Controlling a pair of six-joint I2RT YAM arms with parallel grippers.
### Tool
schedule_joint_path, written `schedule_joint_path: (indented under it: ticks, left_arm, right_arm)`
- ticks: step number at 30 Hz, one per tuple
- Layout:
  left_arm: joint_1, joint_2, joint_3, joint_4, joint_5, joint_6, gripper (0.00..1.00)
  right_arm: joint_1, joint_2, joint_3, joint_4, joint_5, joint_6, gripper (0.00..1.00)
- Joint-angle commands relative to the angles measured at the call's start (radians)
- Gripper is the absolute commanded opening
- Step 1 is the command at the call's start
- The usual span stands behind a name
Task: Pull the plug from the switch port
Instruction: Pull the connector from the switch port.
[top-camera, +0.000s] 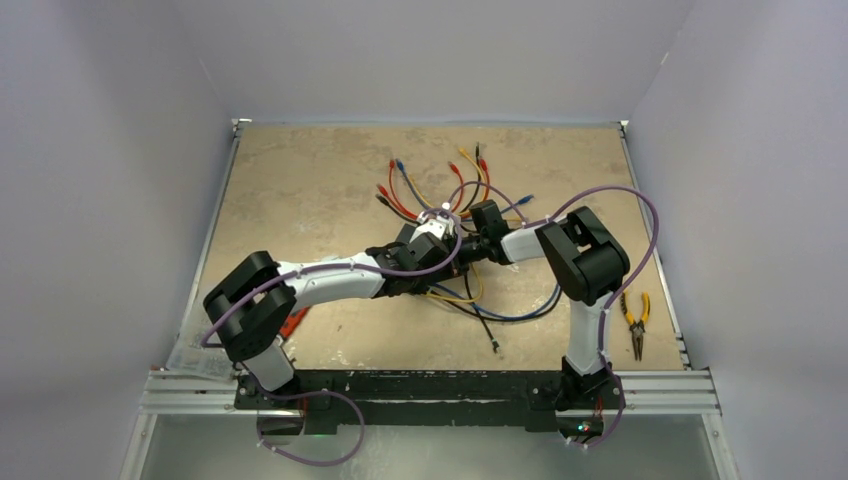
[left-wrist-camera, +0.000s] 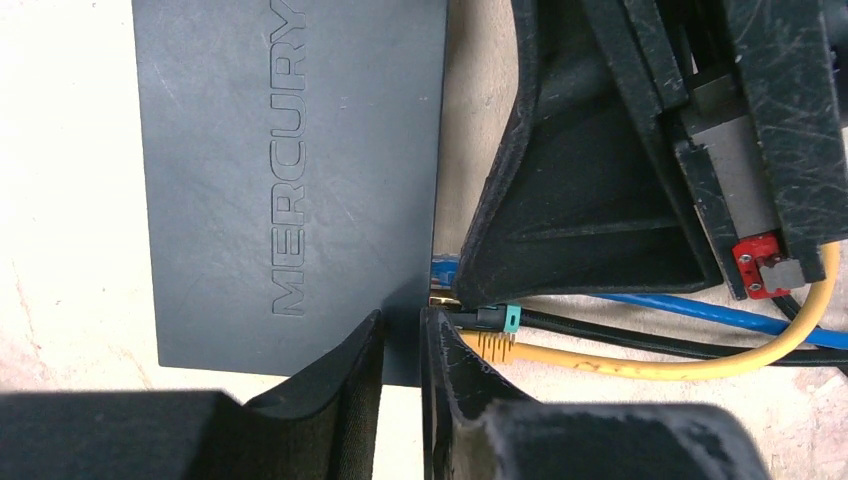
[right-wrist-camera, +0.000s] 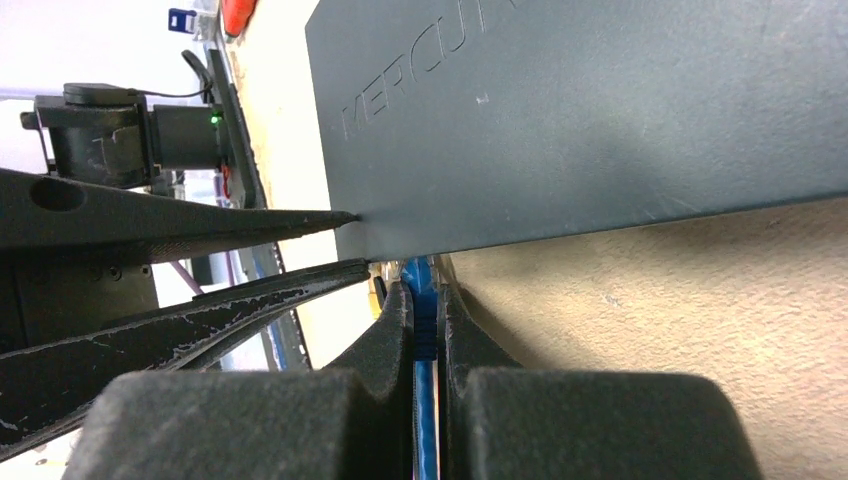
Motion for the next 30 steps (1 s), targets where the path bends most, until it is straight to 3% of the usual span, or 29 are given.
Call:
schedule_joint_path:
  ticks: [1,5,13,18,21,26,30]
  left_arm:
    - [0.039,0.059,-0.029,-0.182,-0.211,-0.011,0.14]
    - [0.040,0.070,-0.040,-0.182,-0.208,-0.007,0.08]
    - [0.040,0.055,-0.062,-0.127,-0.126,0.027,0.09]
    - [0.041,0.003,-0.075,-0.043,-0.004,0.054,0.14]
    - [0.040,-0.032,-0.079,0.001,0.060,0.056,0.19]
    - [0.040,-0.084,-0.074,0.025,0.111,0.058,0.32]
    - [0.040,-0.108,-0.068,0.014,0.134,0.072,0.45]
  right_arm:
    - [0.005,-0.025,-0.024,-0.036,-0.006,-0.039,0.00]
    - [0.004,-0.037,-0.036,-0.043,0.002,-0.045,0.00]
    - [-0.008,-0.041,-0.071,0.046,-0.018,0.012,0.00]
    - [-0.012,-0.034,-0.098,0.228,-0.041,0.127,0.34]
    - [-0.012,-0.008,-0.118,0.364,-0.053,0.207,0.41]
    - [-0.011,0.063,-0.132,0.492,-0.064,0.297,0.42]
    - [-0.010,0.094,-0.124,0.499,-0.052,0.310,0.41]
